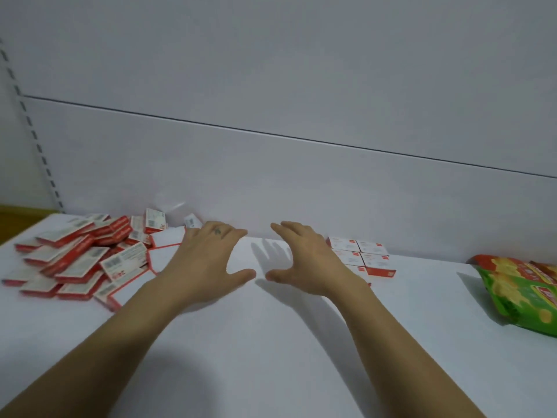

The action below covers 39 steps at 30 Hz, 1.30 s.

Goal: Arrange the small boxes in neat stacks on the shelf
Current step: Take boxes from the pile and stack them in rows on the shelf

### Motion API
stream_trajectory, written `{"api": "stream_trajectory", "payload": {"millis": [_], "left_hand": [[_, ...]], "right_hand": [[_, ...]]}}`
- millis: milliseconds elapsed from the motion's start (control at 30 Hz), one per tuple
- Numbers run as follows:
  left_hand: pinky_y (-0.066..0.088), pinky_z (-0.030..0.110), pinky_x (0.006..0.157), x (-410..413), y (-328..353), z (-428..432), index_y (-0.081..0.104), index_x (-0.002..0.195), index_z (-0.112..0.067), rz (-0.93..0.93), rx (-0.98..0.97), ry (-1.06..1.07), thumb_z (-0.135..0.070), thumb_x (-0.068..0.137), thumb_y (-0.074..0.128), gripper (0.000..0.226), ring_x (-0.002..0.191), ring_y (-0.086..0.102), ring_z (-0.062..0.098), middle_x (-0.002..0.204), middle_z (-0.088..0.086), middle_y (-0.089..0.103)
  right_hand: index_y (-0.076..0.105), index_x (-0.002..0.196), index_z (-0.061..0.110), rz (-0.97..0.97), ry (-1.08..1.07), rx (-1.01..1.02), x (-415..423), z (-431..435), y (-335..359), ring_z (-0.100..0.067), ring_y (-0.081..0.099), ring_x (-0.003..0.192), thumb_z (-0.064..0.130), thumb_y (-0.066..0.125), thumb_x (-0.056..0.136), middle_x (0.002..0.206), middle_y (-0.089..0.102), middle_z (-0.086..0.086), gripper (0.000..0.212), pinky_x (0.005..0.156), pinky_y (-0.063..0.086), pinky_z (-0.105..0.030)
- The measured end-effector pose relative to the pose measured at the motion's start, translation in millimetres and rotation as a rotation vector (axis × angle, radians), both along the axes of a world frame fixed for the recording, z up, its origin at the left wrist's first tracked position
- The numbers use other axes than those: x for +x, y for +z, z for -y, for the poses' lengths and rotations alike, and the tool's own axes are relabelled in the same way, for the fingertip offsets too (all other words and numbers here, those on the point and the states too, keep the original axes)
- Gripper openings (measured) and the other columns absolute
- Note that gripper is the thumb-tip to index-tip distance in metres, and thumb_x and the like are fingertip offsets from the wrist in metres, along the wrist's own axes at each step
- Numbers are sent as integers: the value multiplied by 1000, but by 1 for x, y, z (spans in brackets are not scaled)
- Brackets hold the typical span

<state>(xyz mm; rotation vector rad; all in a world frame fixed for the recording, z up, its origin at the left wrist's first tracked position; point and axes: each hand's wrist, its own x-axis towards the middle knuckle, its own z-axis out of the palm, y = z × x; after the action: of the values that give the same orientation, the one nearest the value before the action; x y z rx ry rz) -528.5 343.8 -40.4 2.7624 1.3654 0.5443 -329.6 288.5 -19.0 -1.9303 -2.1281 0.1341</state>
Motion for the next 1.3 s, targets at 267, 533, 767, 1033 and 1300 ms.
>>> {"api": "stream_trajectory", "payload": {"millis": [267, 533, 767, 1033, 1300], "left_hand": [[14, 40, 116, -99, 7, 31, 18, 146, -40, -63, -55, 239, -71, 81, 49, 79, 143, 11, 16, 156, -10, 18], [10, 44, 117, -144, -4, 56, 14, 150, -36, -111, -100, 352, -78, 74, 43, 92, 145, 8, 17, 158, -10, 15], [17, 46, 117, -158, -6, 60, 15, 150, -34, -127, -106, 364, -79, 70, 45, 96, 145, 13, 17, 157, -9, 20], [9, 46, 117, -151, -3, 46, 6, 149, -38, -201, -134, 367, -74, 77, 50, 92, 146, 6, 17, 158, -11, 10], [7, 39, 116, -104, 8, 30, 8, 147, -41, -105, -60, 174, -68, 80, 54, 86, 142, 7, 14, 156, -13, 14]], "right_hand": [[40, 142, 30, 9, 247, -21, -89, -21, -13, -16, 41, 130, 60, 64, 78, 143, 44, 7, 75, 105, 36, -33], [53, 121, 25, 115, 311, 9, -158, -27, -25, -19, 53, 102, 69, 56, 75, 114, 57, 2, 64, 79, 43, -34], [32, 144, 22, 76, 270, -15, -178, -23, -30, -22, 50, 117, 74, 56, 73, 130, 52, -1, 91, 92, 45, -38], [38, 141, 30, -226, 205, -119, -162, -24, -30, -15, 55, 112, 56, 68, 70, 130, 56, 8, 81, 91, 48, -31], [49, 126, 38, -527, 89, -100, -91, -14, -6, -1, 59, 93, 40, 78, 69, 105, 61, 20, 64, 80, 50, -20]]}}
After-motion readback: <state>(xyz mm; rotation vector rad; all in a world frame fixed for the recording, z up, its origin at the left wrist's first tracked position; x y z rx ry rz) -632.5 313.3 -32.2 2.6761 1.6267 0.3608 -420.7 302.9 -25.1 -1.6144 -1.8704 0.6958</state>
